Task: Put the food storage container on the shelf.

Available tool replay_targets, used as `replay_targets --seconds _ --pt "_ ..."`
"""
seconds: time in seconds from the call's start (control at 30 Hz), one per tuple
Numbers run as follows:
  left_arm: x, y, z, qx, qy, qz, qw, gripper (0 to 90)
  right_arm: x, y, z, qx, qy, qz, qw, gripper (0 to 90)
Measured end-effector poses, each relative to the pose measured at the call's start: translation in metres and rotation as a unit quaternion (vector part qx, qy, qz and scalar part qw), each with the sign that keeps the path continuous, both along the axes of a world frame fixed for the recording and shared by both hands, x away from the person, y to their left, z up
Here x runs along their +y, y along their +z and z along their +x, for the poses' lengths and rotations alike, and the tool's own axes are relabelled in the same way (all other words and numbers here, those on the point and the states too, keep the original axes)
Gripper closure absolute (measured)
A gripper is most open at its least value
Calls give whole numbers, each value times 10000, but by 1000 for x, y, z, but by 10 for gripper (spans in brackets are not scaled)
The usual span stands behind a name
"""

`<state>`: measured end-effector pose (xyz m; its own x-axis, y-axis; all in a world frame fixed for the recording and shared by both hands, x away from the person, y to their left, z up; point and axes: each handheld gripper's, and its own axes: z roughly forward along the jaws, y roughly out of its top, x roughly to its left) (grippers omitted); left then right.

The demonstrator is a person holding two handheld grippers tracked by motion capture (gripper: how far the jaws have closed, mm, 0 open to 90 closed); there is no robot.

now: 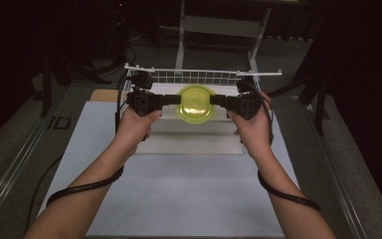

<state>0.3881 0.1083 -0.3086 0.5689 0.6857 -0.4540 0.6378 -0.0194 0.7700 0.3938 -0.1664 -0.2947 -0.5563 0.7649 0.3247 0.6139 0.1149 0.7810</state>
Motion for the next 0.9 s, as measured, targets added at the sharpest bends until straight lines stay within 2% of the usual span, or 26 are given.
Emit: replay_targets --seconds 0.03,0.1,0.27,0.37,0.47,0.63,0.73,0.8,0.83,0.9 --pt "-1 0 1 -8 16 11 10000 788 1 2 6 112 -32 -41 9999 789" --pt "-2 0 4 -41 117 47 9999 786 4 4 10 126 -102 -152 9998 786" --pt "-2 -1 13 44 298 85 9995 764 8 7 24 410 -223 -62 9989 768" --pt "-1 -3 18 103 420 68 9990 728 11 5 33 507 -283 -105 9983 737" --pt "-2 -4 21 82 530 102 9985 697 11 1 38 585 -369 -17 9976 735" --pt "-6 -4 26 -100 680 261 9973 656 12 -3 42 701 -504 16 9963 728" --pt "-7 -5 28 -211 803 474 9954 642 12 -3 42 781 -518 83 9956 717" --pt "-7 -5 29 -217 835 499 9950 628 12 -3 42 820 -513 138 9952 707" --pt "-8 -6 32 -203 913 565 9940 613 12 -2 42 863 -513 223 9947 677" --pt "-8 -6 33 -192 971 575 9934 589 13 -2 41 845 -535 242 9947 644"
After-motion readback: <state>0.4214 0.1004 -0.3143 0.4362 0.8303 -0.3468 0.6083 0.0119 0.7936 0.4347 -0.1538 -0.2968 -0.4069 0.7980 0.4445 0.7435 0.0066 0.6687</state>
